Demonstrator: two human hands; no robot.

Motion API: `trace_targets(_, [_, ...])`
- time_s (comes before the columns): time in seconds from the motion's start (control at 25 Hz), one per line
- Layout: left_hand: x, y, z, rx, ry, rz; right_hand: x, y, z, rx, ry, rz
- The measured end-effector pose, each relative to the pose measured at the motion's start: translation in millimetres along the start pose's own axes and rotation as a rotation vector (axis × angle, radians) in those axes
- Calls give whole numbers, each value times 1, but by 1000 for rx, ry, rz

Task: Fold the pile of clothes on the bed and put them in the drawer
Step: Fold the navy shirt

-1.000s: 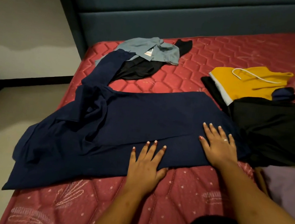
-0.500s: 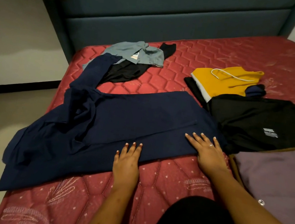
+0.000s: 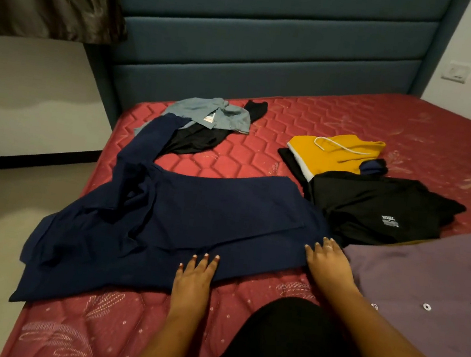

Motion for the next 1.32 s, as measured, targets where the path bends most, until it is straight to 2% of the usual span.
trace_targets(0.12, [22, -9, 1, 17, 65, -35, 17, -23, 3, 78, -111, -53])
trace_targets(0.2, [32, -15, -10, 32, 103, -99, 19, -34, 2, 62, -68, -165])
trace_targets(0.32, [47, -24, -64, 105, 31, -200, 5, -63, -27, 97, -46, -325])
trace_targets(0.4, [60, -39, -114, 171, -63, -267, -10, -93, -79, 7, -224, -318])
trace_targets(0.48, [80, -59, -168, 186, -186, -333, -12, -130, -155, -227, -503, -238])
trace_targets(0.56, [102, -73, -217, 179, -321, -345, -6, -157, -226, -435, -688, -166])
trace_targets(0.68, [128, -71, -264, 324, -581, -190, -3, -170, -300, -538, -768, -96])
trace_targets(0.88, [110, -53, -296, 748, -1037, 95, -23, -165, -347, -666, -730, -5])
trace_targets(1.0, [80, -47, -304, 900, -1122, 193, -30, -157, -362, -681, -781, 23])
trace_targets(1.12, [58, -46, -312, 816, -1118, 191, -44, -162, -385, -728, -785, 78])
trace_targets(1.2, [55, -52, -317, 657, -1068, 148, -48, -165, -403, -700, -791, 200])
trace_targets(1.32, [61, -58, -324, 391, -962, 97, -43, -165, -423, -635, -795, 195])
Point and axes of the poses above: each hand's wrist, its own x-axis away from the middle knuckle, its own y-axis out of the palm, z = x × y, the point moved 3 cm from there along -x, towards the middle knuckle, and after that the axes turned 15 degrees about z, right-handed, at the moved point
